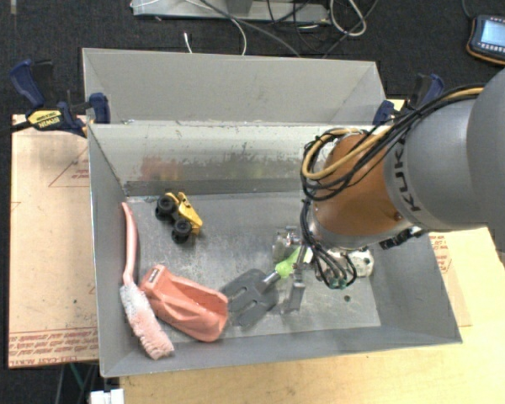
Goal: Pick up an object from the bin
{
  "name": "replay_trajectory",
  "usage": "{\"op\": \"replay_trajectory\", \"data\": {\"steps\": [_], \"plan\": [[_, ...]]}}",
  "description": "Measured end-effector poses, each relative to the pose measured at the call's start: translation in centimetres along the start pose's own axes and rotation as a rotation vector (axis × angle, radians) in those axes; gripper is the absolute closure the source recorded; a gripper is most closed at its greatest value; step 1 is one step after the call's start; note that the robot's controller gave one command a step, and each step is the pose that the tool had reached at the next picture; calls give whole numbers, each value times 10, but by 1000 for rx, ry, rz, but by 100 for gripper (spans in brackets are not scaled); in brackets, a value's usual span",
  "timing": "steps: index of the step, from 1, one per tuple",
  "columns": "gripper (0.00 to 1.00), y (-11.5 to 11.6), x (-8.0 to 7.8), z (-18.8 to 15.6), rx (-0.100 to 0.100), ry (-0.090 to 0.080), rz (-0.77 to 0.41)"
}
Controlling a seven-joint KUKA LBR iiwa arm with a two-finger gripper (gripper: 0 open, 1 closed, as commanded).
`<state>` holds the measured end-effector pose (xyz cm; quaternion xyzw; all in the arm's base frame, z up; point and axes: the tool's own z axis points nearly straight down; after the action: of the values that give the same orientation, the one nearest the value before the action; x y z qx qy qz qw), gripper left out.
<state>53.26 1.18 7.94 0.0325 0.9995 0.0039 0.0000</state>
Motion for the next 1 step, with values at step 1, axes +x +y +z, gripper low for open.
{"op": "replay_trajectory", "data": {"steps": [1], "plan": [[0, -16, -31, 10, -1, -4, 179]]}}
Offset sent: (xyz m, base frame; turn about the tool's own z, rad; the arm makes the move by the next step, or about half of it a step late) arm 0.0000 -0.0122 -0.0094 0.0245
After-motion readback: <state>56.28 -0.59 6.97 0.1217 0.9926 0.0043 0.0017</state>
